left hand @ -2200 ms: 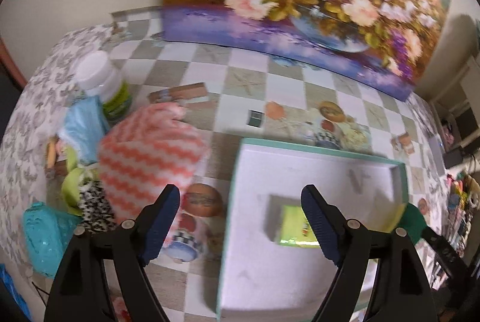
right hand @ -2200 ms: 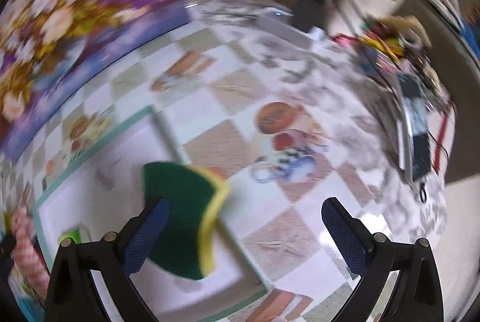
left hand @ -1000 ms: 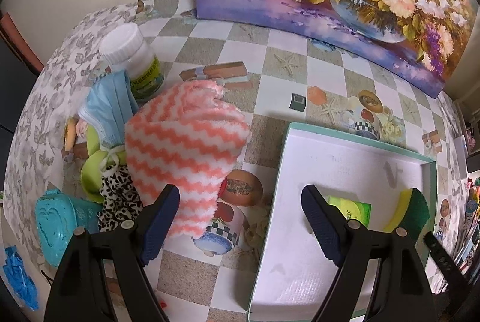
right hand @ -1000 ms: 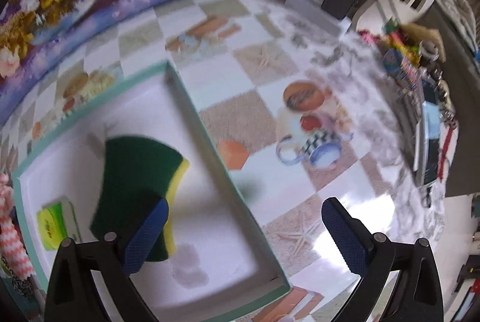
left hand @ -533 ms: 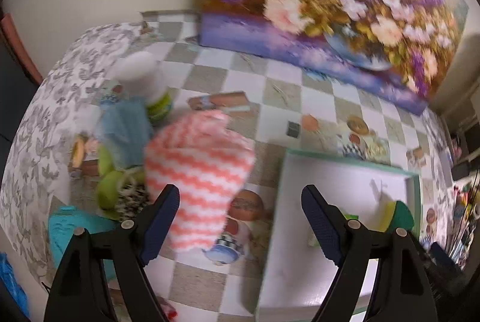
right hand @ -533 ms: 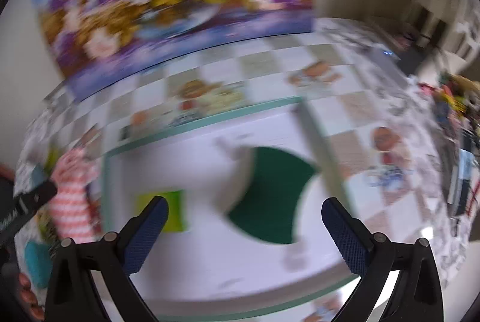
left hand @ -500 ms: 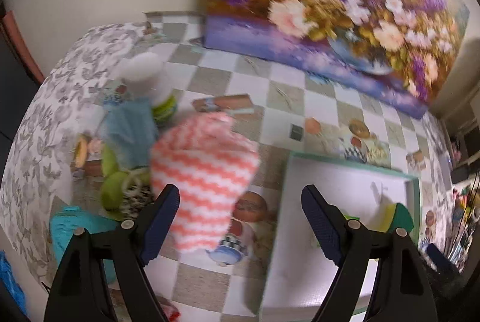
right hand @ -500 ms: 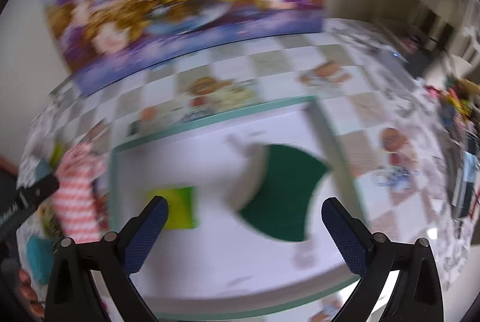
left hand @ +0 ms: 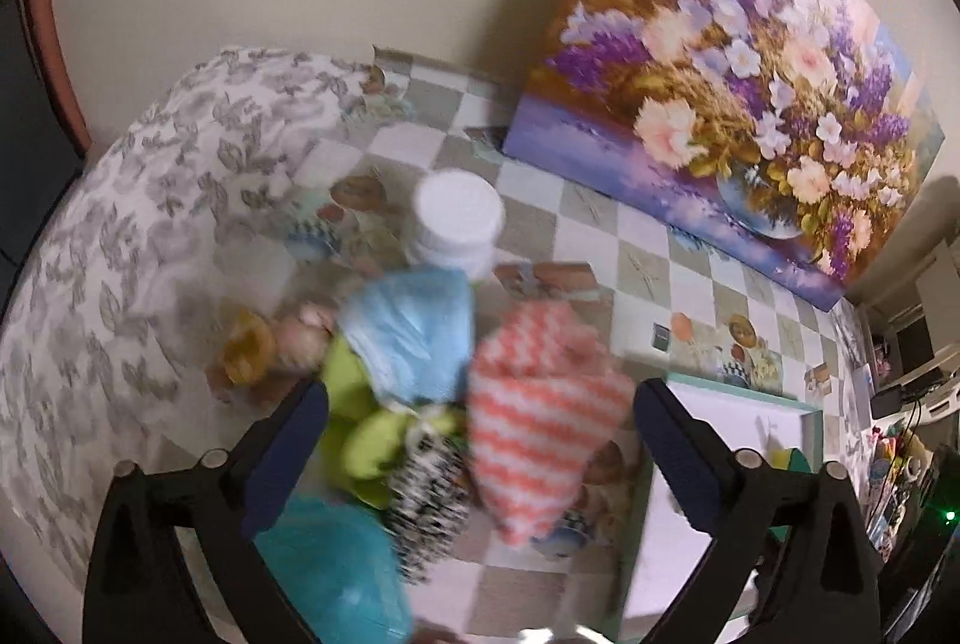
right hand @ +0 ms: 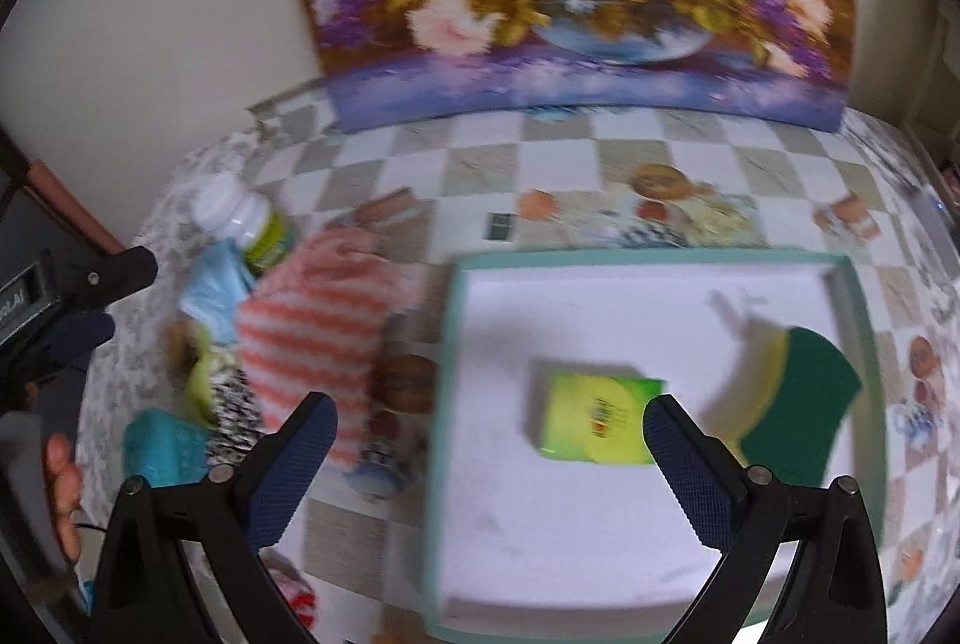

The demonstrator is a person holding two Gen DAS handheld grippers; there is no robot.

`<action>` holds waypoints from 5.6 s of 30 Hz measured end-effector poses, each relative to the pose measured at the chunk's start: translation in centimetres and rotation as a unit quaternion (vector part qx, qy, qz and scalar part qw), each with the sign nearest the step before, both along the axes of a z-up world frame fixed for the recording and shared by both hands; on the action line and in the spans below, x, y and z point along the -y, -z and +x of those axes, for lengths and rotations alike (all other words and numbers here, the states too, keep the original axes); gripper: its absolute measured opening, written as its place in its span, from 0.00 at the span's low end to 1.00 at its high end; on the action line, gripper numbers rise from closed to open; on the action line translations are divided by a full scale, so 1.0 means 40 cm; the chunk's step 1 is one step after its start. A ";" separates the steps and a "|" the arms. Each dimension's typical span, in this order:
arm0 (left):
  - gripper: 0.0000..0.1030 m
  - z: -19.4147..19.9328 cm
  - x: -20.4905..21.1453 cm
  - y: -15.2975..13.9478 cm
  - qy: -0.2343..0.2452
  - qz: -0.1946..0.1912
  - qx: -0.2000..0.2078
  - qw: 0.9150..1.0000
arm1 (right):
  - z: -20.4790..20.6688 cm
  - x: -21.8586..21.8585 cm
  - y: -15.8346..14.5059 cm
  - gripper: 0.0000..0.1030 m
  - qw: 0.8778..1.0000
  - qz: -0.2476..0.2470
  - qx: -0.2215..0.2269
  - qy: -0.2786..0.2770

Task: Organize soft objects
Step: 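Grasp the pink zigzag cloth with the right gripper while the left gripper grasps the blue mask, then carry the cloth and mask over the tray and release both, then withdraw both grippers from the tray toward the remaining pile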

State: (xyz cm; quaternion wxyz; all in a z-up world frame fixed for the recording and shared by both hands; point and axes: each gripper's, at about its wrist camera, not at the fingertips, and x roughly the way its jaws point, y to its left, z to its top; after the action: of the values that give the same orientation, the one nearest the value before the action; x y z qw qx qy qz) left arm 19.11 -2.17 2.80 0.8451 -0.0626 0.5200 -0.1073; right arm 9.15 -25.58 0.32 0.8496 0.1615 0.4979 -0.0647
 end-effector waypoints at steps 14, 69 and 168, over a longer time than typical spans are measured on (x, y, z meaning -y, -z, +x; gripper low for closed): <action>0.99 0.061 -0.075 -0.007 0.080 0.083 0.013 0.993 | 0.077 -0.141 0.034 1.00 0.998 0.001 0.004 -0.057; 0.17 0.148 -0.054 0.079 0.057 0.036 -0.029 0.997 | 0.107 -0.160 -0.006 0.09 0.993 0.062 0.050 -0.092; 0.99 -0.085 0.393 0.117 0.037 0.080 0.018 0.996 | -0.105 0.336 -0.027 1.00 0.988 -0.078 -0.048 0.125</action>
State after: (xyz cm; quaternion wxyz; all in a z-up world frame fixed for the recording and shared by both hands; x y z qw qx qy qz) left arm 15.69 -17.88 -1.86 0.8520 0.0267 0.5137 -0.0975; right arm 4.95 -39.01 1.39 0.8200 0.1521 0.5072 -0.2171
